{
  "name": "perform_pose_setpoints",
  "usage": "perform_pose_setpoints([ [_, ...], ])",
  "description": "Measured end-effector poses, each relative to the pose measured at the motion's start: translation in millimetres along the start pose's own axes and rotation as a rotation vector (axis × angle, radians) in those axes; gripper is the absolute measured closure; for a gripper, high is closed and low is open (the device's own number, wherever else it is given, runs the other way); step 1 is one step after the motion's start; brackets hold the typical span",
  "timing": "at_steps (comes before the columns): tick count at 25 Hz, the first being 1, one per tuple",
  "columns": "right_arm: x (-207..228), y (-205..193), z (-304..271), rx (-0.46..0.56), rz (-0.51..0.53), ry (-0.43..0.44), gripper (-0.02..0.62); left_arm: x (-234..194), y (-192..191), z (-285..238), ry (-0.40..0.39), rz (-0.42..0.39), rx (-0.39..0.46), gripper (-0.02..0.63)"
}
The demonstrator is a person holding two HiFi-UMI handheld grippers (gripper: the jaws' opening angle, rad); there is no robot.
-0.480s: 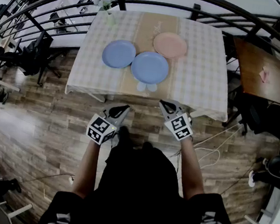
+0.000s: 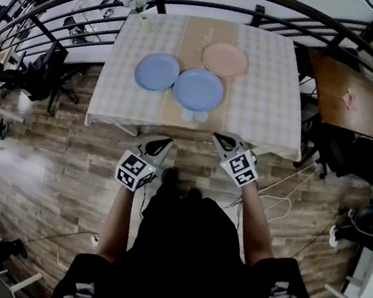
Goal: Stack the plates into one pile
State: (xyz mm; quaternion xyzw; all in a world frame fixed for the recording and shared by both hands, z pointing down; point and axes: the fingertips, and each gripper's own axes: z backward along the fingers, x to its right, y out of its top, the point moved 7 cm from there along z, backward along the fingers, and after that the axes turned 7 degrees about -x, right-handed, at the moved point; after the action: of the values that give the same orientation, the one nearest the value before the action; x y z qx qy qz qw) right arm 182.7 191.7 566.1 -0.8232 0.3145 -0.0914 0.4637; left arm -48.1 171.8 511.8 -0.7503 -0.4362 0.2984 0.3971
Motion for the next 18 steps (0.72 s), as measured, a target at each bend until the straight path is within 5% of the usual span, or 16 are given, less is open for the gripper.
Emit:
perform_pose_setpoints([
  [18, 3, 16, -21, -0.053, -0.059, -0.141, 0.597, -52, 18, -19, -0.146, -0.058, 0.0, 0.606],
])
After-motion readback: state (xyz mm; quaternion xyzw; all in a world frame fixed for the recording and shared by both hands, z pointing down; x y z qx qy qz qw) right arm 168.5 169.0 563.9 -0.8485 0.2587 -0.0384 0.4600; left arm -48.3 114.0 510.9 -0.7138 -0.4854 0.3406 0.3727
